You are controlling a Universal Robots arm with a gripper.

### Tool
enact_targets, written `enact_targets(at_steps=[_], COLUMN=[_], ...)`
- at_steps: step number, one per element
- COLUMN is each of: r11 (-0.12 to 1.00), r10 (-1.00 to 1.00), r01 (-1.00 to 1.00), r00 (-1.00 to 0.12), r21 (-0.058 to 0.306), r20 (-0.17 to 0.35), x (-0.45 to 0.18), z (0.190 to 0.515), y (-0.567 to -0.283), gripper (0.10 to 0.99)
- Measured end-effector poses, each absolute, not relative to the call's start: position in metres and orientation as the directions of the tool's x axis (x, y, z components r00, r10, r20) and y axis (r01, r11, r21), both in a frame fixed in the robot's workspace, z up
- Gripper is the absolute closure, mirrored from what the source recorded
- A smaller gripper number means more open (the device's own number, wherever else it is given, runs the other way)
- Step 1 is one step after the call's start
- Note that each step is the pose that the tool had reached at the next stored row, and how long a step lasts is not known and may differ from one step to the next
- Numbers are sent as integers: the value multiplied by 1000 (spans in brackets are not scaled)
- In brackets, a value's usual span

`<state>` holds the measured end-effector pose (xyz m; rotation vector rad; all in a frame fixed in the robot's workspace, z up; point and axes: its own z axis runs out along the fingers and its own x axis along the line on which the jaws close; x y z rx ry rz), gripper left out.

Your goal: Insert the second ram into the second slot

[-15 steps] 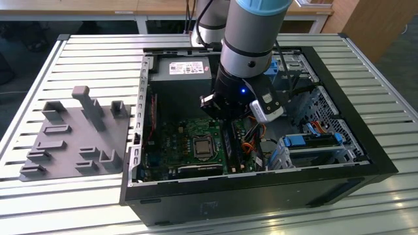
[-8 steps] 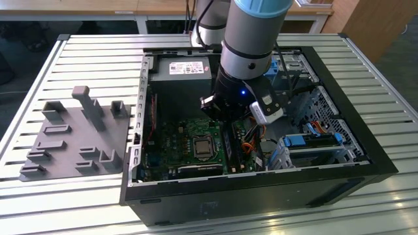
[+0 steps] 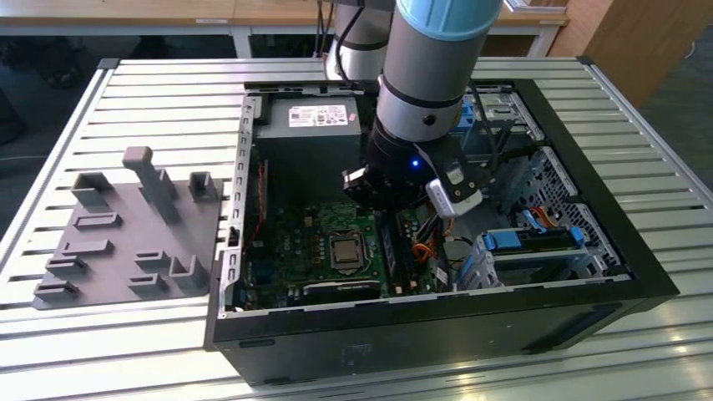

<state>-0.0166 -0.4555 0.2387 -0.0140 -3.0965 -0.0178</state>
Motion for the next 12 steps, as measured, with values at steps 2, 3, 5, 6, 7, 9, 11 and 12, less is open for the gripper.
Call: enact_targets(at_steps=[2, 3, 5, 6, 7, 9, 11, 12], r11=[1000, 1000, 1000, 1000, 1000, 1000, 1000, 1000], r10=[9, 9, 9, 9, 9, 9, 9, 9], r01=[9, 9, 9, 9, 9, 9, 9, 9], r00=[-999, -999, -999, -999, -999, -999, -999, -999], r21=[11, 11, 11, 11, 11, 11, 12, 12], r20=[45, 45, 45, 45, 45, 45, 45, 45], x=[-17, -17, -17, -17, -17, -17, -16, -16], z=[239, 239, 239, 239, 239, 239, 238, 238], y=[-455, -455, -455, -455, -455, -455, -456, -456], gripper=[949, 949, 949, 949, 949, 949, 949, 949])
